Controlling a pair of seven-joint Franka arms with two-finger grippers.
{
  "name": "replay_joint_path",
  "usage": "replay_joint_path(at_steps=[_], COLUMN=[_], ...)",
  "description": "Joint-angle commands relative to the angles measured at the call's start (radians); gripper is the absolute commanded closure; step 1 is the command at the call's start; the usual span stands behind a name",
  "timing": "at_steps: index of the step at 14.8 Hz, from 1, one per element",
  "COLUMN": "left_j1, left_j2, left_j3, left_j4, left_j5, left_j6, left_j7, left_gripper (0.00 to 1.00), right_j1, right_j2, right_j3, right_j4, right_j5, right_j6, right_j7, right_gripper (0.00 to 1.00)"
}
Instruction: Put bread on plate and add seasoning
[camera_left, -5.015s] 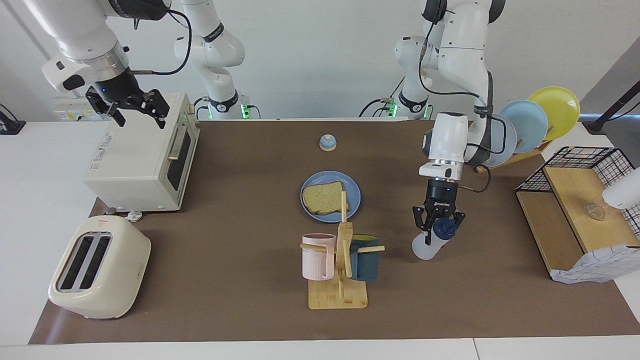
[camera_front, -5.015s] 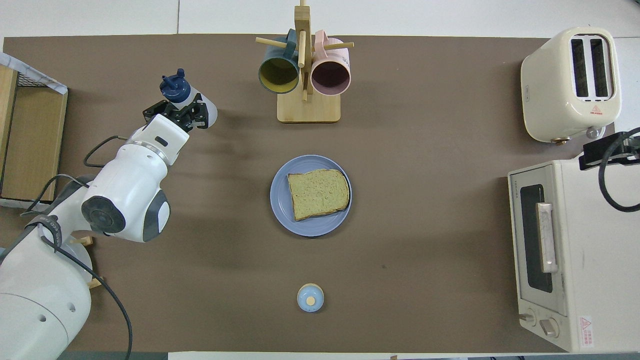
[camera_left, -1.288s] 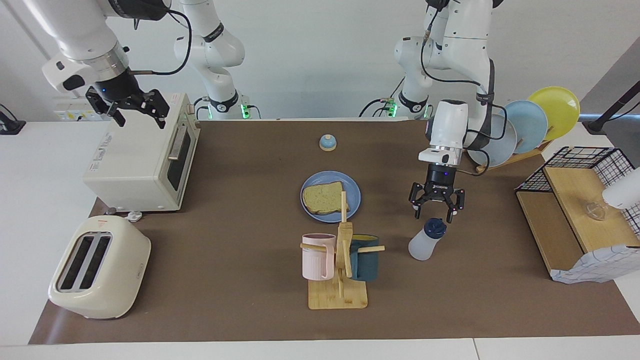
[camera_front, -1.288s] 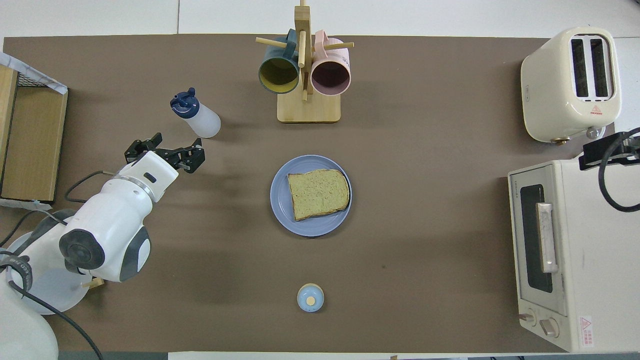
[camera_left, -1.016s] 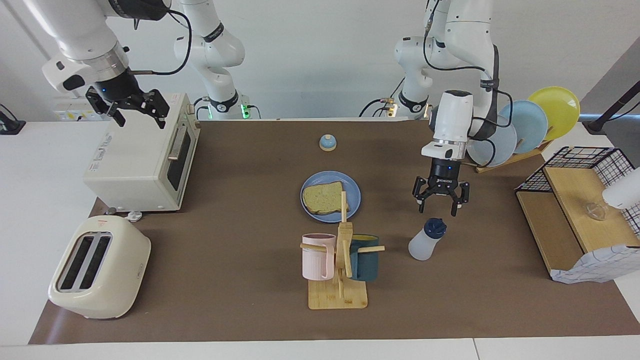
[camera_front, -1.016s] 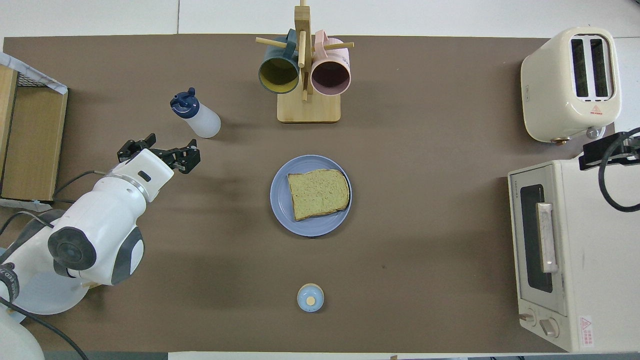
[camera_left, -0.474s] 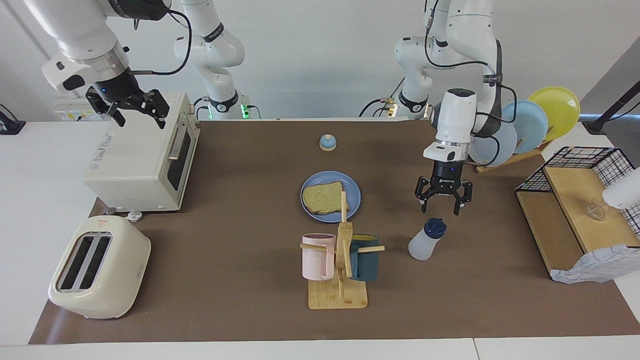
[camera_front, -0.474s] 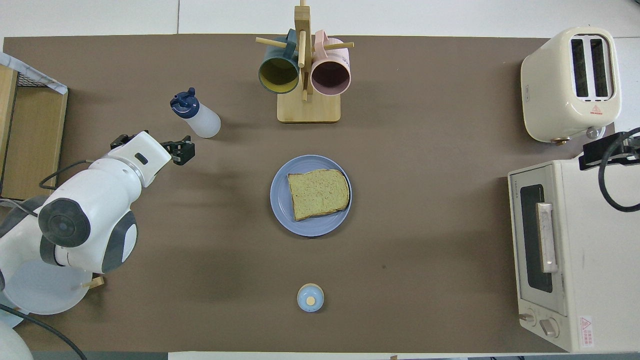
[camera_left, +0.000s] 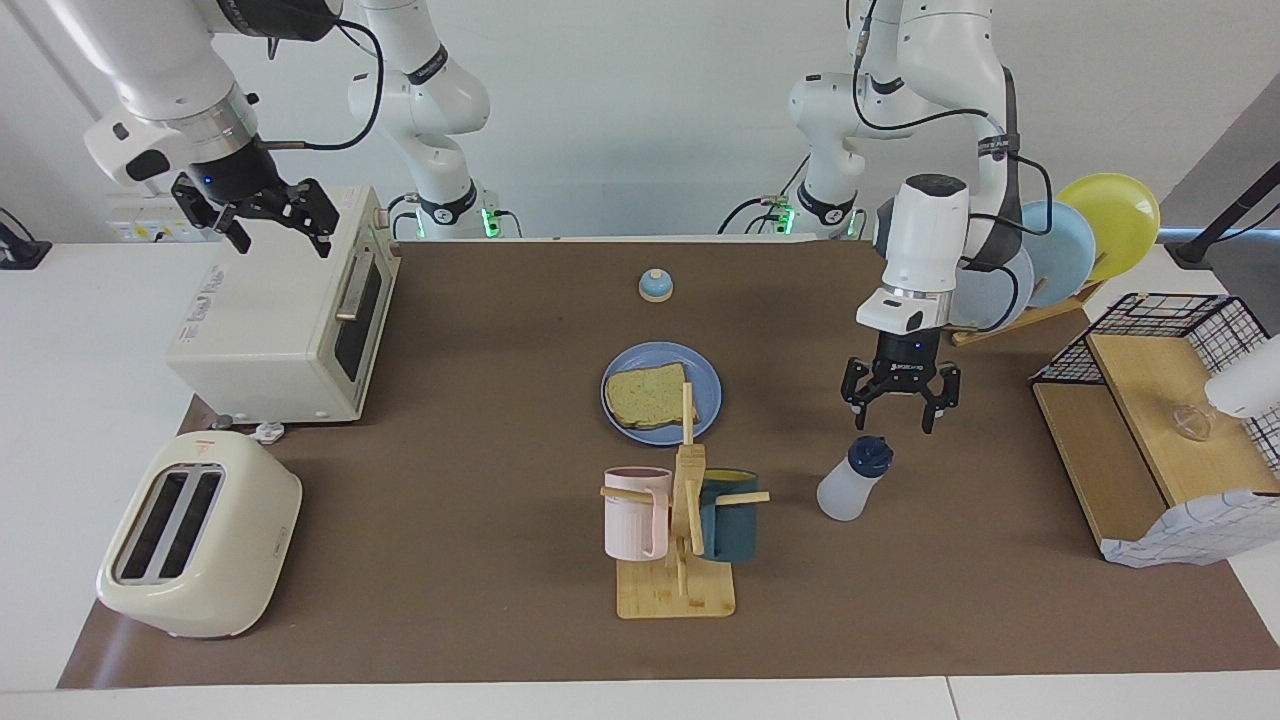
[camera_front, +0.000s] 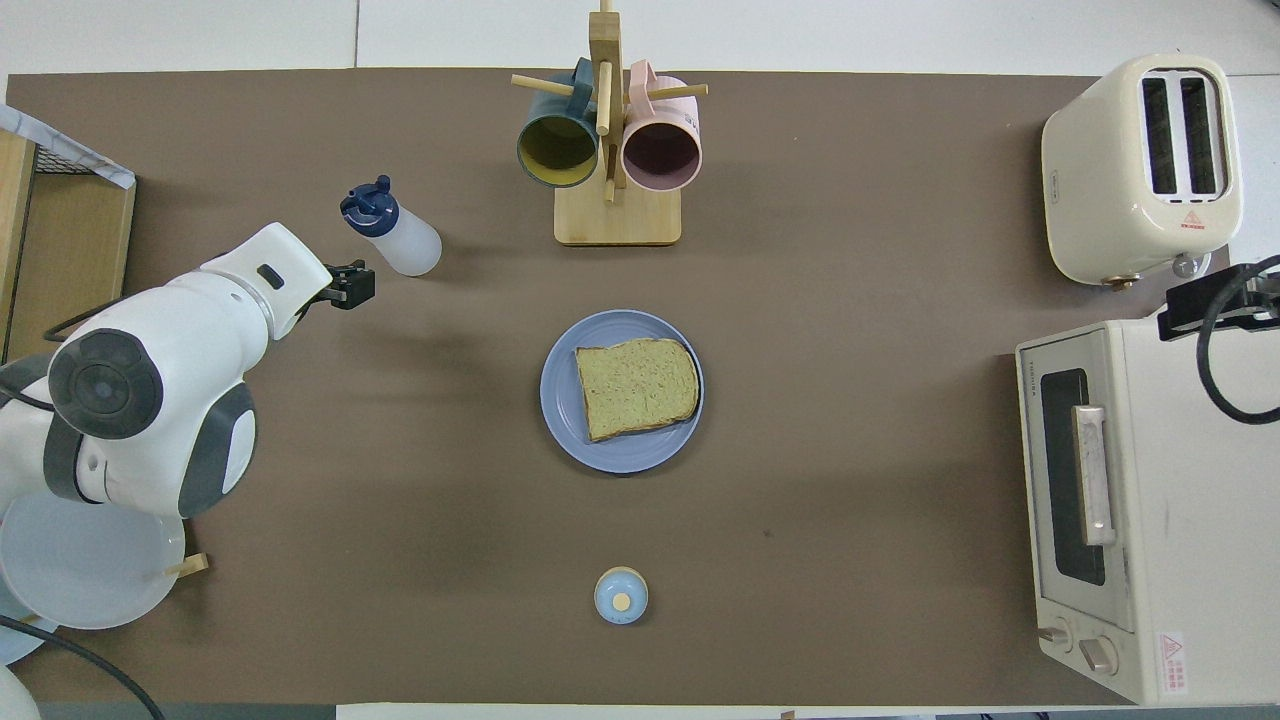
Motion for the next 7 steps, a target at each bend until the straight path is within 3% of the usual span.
replay_joint_path(at_steps=[1, 4, 7], left_j1=[0.022, 0.034, 0.037], left_j2=[0.017, 0.018, 0.023], left_j3=[-0.008, -0.01, -0.002], left_j4=[0.039, 0.083, 0.155], left_j5=[0.007, -0.02, -0.159], left_j6=[-0.066, -0.18, -0.287], left_j7=[0.029, 0.096, 0.225], left_gripper=[0.0, 0.0, 0.0], right_j1=[-0.01, -0.01, -0.01], right_j2=[-0.013, -0.013, -0.013], right_j3=[0.004, 0.004, 0.004], right_j4=[-0.017, -0.017, -0.017], right_j5=[0.0, 0.0, 0.0], right_j6=[0.009, 0.009, 0.009], right_j7=[-0.025, -0.025, -0.025], right_gripper=[0.0, 0.0, 0.0])
